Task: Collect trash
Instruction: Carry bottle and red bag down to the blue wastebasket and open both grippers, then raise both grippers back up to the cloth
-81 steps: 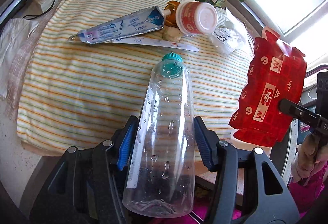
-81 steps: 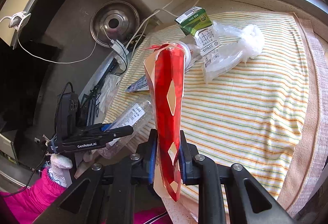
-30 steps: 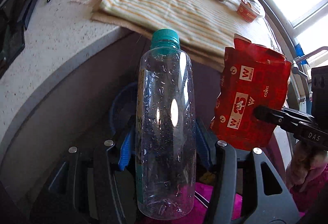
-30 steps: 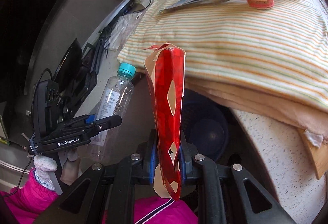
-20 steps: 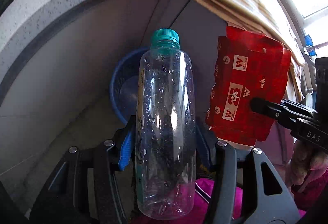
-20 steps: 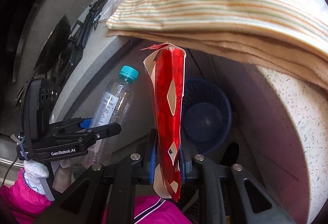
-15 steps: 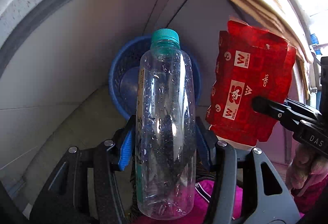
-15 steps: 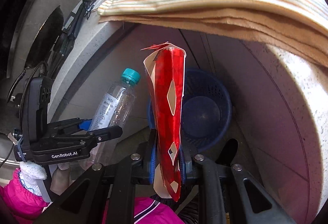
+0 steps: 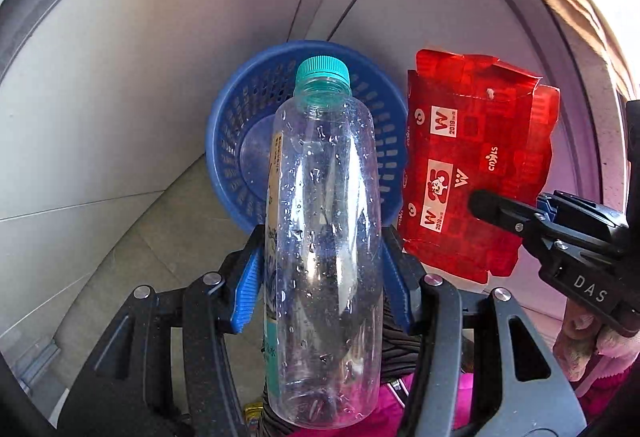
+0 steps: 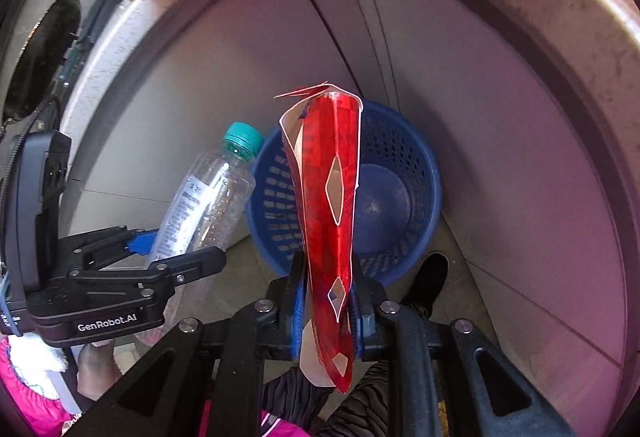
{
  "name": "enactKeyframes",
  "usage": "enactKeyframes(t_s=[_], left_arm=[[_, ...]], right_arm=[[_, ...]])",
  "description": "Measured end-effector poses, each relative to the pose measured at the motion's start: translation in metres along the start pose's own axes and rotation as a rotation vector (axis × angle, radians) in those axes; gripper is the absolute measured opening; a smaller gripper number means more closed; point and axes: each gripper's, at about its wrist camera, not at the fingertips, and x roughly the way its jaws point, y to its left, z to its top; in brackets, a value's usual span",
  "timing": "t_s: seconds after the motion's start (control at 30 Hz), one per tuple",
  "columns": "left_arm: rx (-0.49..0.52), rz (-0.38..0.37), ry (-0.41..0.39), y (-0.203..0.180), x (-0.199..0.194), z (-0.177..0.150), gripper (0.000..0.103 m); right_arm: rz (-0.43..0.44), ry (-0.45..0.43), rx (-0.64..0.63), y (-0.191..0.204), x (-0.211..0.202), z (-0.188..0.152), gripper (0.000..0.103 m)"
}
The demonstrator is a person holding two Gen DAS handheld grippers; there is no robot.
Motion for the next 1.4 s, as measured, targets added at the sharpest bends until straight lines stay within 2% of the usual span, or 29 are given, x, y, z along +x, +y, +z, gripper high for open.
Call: enactKeyframes(t_s=[0.17, 0.27, 0.37, 0.5, 0.87, 1.03, 1.2, 1.4], left_arm=[[0.007, 0.017, 0.006, -0.006, 0.002, 0.002, 0.055], [0.016, 0.026, 0.006, -0.013, 0.001, 0.003, 0.055], [0.026, 0.041, -0.001, -0.020, -0.002, 0.005, 0.056], [0.021, 0.046, -0.008, -0.024, -0.009, 0.009, 0.056], [0.025, 0.048, -0.072, -0.013, -0.033, 0.016, 0.056], [0.037, 0.030, -0.127, -0.014, -0.061, 0.022, 0.056], [0.050, 0.027, -0.229, -0.022, -0.102, 0.032, 0.056], [0.056, -0.021, -0.328, -0.032, -0.145, 0.049, 0.056]], right_arm=[[-0.020, 0.008, 0.004, 0.000, 0.008, 0.009, 0.020], [-0.025, 0.007, 0.003, 0.004, 0.010, 0.016, 0.030], [-0.033, 0.002, 0.002, 0.003, 0.008, 0.014, 0.032], [-0.036, -0.010, -0.012, 0.003, 0.004, 0.013, 0.048], [-0.007, -0.077, -0.044, 0.010, -0.031, 0.014, 0.048], [0.022, -0.128, -0.058, 0.014, -0.064, 0.015, 0.054], [0.062, -0.207, -0.076, 0.007, -0.100, 0.017, 0.064], [0.081, -0.311, -0.050, -0.009, -0.150, 0.018, 0.072]])
